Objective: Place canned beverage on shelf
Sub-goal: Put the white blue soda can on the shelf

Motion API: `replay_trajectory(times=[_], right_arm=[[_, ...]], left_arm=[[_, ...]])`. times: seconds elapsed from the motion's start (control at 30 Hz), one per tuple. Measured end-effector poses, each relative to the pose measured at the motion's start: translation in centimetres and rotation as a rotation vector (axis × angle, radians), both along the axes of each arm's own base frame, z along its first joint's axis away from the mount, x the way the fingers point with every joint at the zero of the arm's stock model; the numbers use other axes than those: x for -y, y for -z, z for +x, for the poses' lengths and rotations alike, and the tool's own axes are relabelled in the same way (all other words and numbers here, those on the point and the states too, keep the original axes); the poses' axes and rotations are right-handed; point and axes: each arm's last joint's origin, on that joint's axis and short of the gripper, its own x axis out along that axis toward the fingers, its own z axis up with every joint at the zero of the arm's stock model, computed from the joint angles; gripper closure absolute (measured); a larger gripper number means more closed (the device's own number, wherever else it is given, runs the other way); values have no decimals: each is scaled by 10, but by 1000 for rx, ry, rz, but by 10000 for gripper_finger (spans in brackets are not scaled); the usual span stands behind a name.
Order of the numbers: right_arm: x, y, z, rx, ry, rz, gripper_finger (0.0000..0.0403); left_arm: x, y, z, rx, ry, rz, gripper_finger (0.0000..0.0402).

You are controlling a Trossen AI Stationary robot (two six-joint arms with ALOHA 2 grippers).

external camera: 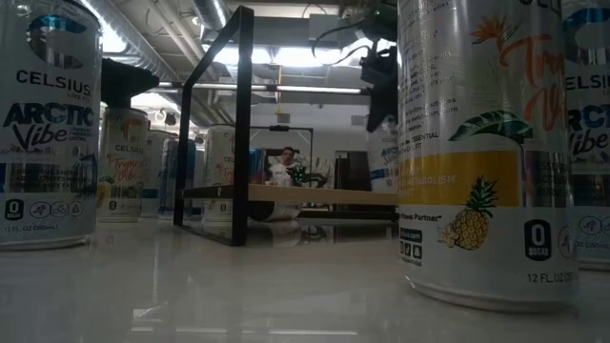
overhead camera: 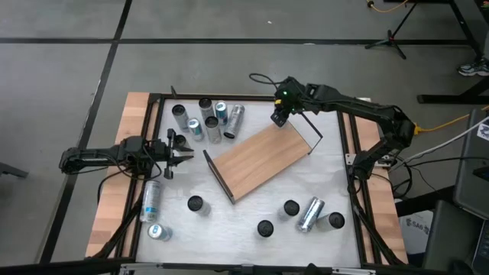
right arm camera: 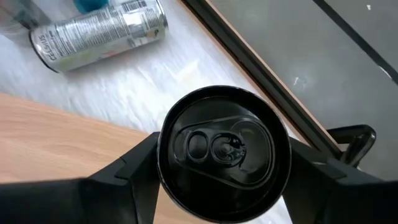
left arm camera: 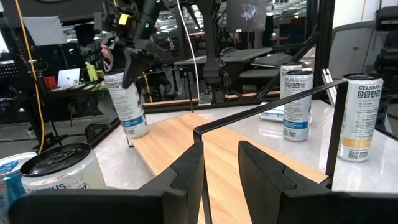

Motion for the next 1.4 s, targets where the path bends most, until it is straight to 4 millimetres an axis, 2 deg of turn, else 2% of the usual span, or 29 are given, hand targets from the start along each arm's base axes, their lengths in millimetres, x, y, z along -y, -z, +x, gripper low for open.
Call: replay_trajectory(times=[0.2,0.6,1.0,1.4], right_arm=[[0,0,0,-3,-1,4,156],[-1,2,-2,-17,-6,14,102],[0,1,-1,-14,-7,16,96],[0,-42,1,52,-7,-18,95]], left_arm=[[0,0,0,0,0,0,310],[0,0,0,0,0,0,310],[0,0,0,0,0,0,310],[0,0,0,1,0,0,310]])
